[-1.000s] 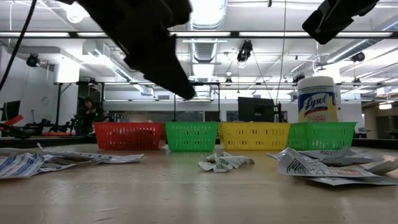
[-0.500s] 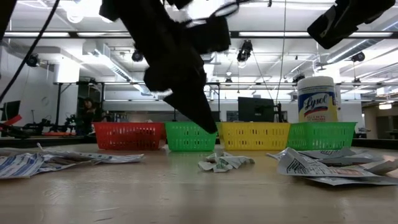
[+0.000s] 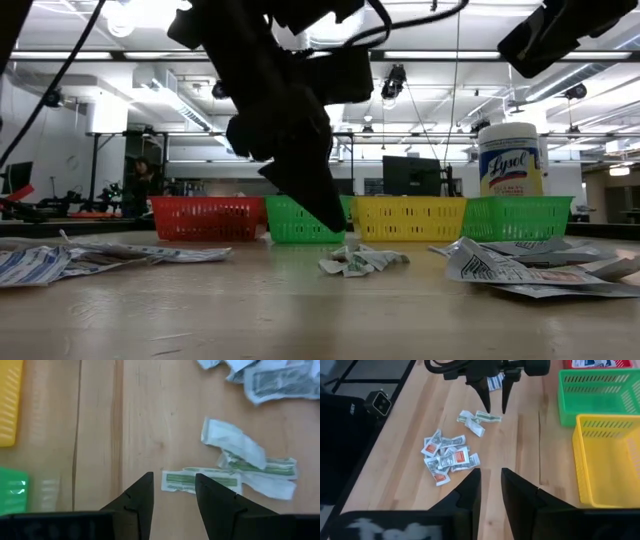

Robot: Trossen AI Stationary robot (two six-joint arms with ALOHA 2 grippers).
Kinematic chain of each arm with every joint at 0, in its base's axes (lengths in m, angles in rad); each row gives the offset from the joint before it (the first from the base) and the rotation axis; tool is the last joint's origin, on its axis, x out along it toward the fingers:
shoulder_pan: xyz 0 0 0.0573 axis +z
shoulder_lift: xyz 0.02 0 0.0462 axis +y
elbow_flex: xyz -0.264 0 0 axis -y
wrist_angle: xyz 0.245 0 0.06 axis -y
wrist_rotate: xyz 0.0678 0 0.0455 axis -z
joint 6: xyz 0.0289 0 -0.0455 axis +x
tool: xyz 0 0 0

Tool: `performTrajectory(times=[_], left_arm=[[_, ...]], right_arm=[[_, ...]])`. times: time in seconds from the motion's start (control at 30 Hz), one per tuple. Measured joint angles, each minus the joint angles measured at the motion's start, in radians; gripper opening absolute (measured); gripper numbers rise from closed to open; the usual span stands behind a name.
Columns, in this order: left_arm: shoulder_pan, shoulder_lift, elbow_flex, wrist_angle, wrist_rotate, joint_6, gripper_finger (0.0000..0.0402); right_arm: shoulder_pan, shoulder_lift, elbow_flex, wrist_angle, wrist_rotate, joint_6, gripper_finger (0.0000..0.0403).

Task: Pick & Place First Aid Supplies
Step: Put the green bandage into the right green basket

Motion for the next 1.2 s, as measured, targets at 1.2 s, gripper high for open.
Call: performTrajectory(times=[1.2], left_arm=[[0.020, 0.061, 0.020, 0.000, 0.037, 0.003, 0.0002]], right_arm=[[0.000, -0.005, -0.027, 0.036, -0.001, 0.012, 0.0080]])
